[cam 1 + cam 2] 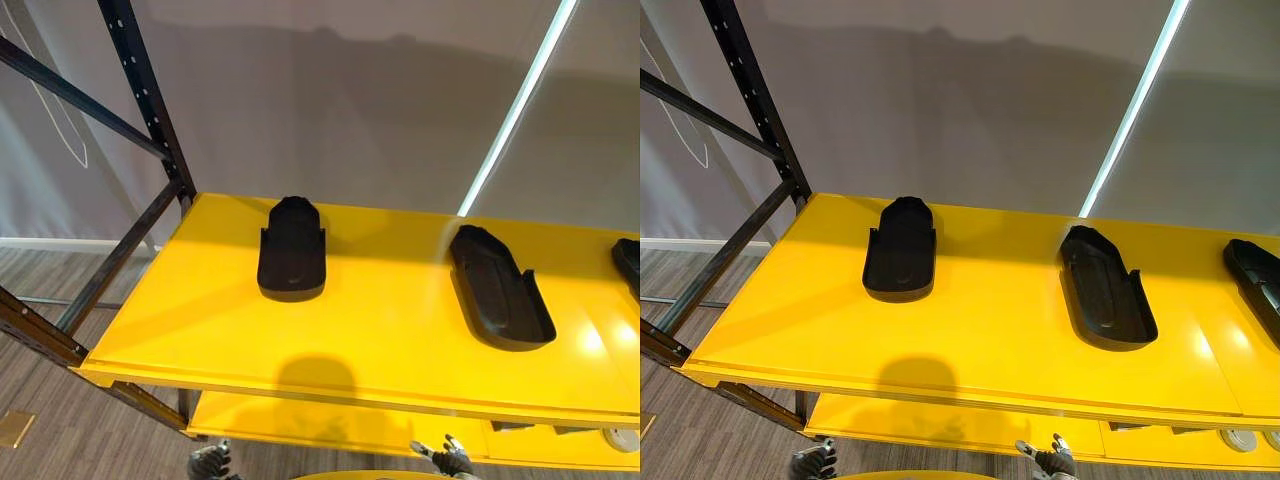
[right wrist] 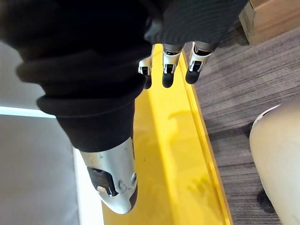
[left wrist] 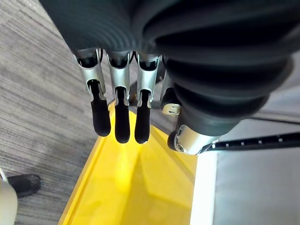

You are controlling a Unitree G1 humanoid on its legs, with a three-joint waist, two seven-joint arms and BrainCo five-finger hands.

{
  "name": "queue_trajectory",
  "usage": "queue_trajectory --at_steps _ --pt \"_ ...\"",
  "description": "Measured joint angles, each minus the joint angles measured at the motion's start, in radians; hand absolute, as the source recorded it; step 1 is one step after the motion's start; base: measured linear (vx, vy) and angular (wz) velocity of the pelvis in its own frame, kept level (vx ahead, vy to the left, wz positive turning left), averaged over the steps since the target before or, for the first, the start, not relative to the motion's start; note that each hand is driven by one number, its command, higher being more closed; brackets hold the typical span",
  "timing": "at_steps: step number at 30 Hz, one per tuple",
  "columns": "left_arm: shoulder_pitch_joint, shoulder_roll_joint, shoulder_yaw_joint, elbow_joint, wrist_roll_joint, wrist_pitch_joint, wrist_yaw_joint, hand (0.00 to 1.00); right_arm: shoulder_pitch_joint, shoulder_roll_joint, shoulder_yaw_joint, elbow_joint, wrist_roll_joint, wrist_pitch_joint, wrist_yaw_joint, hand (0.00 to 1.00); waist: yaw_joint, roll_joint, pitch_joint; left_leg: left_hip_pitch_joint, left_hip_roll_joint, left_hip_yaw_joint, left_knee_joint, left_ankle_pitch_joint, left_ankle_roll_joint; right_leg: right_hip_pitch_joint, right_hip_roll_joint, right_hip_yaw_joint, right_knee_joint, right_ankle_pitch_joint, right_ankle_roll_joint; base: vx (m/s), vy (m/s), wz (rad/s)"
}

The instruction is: Walk over and take plastic housings, then place them on the shelf

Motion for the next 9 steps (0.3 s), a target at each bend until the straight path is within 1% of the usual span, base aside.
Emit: queue_trajectory --at_steps 4,7,9 --pt "-0.028 0.015 -0.043 0.044 0.009 -0.011 -0.02 0.0 -0.026 -0.006 -0.009 0.035 0.0 0.0 -0.001 0.0 -0.003 0.009 0.006 0.003 0.0 0.011 0.0 0.0 0.0 0.0 0.002 0.024 -0.004 0.0 0.0 0.06 -0.023 -0.13" --pt "-0.039 0.017 -0.046 0.072 0.017 -0.013 -0.034 0.0 -0.047 -0.015 -0.011 0.056 0.0 0.0 -0.001 0.0 -0.006 0.023 0.015 0.006 0.002 0.027 0.0 0.001 0.001 0.0 0.005 0.035 -0.012 0.0 -0.001 0.05 -0.044 -0.14" --pt "-0.047 0.019 -0.057 0.09 0.018 -0.013 -0.035 0.0 -0.061 -0.015 -0.037 0.073 -0.001 0.0 -0.001 0.0 -0.009 0.033 0.022 0.008 0.003 0.03 0.0 0.0 0.0 0.002 0.007 0.045 -0.018 0.001 -0.002 0.04 -0.046 -0.1"
